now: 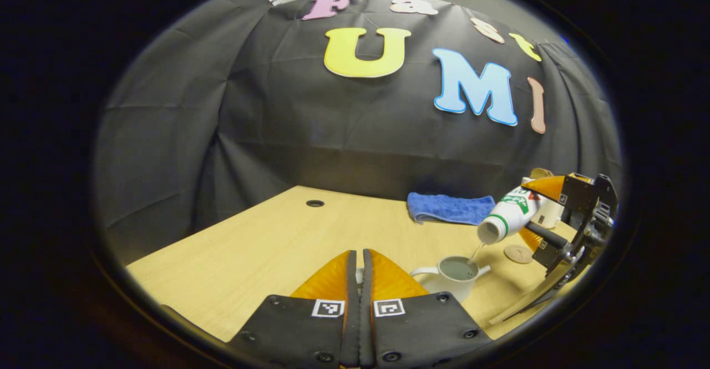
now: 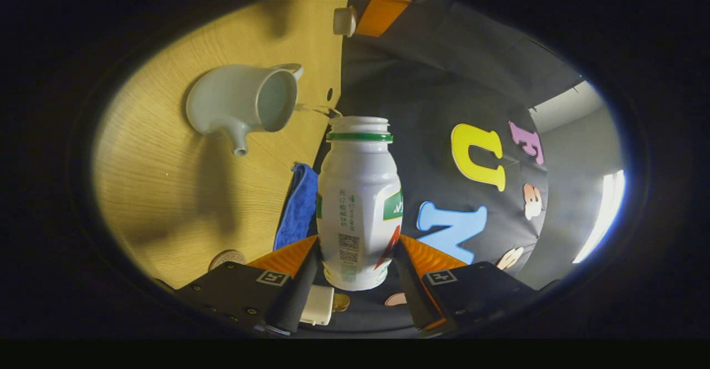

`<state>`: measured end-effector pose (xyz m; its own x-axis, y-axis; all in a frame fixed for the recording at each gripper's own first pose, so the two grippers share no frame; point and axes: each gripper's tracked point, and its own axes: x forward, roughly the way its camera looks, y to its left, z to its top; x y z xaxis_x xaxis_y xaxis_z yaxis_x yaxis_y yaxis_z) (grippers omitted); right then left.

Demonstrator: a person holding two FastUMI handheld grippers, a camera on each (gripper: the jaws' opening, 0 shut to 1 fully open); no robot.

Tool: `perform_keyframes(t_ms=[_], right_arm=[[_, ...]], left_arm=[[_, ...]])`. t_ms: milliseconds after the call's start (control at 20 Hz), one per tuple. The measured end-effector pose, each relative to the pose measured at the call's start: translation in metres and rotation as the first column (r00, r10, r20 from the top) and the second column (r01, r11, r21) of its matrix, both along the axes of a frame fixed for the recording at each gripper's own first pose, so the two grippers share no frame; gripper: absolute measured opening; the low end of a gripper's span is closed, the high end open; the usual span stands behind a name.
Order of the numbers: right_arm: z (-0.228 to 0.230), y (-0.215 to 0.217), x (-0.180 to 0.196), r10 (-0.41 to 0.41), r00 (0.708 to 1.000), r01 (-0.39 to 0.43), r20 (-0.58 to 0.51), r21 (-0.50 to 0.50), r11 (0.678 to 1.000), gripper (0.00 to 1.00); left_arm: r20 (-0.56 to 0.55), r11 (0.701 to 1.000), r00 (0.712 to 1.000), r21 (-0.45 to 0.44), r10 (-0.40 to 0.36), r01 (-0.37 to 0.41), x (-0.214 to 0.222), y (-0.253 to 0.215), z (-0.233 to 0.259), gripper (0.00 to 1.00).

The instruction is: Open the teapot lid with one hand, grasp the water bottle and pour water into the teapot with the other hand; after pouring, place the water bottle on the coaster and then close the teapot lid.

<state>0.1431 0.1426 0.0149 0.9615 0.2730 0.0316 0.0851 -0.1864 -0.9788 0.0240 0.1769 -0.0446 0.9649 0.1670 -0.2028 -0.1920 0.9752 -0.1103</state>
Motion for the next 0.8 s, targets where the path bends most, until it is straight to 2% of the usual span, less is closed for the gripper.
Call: perform_keyframes(t_ms=[50,100,800], right_arm=[[0.001,0.001,-0.001,0.003,1.0,-0.003,-0.001,-0.001,1.0,0.74],[0.002,0.001,-0.001,0.004,1.0,-0.004,-0.003,0.0,1.0,0.74],[0.028,0.003,-0.003,0.018,0.998,-0.016,0.064,-0.04,0.999,0.74]], left_arm=[[0.0,1.0,1.0,-0.001,0.0,0.0,0.001,-0.001,0.0,0.05],[0.001,1.0,1.0,-0.002,0.0,0.0,0.0,-0.001,-0.001,0.1],[0.0,1.0,1.0,-0.009,0.001,-0.001,0.0,0.0,-0.003,0.1]])
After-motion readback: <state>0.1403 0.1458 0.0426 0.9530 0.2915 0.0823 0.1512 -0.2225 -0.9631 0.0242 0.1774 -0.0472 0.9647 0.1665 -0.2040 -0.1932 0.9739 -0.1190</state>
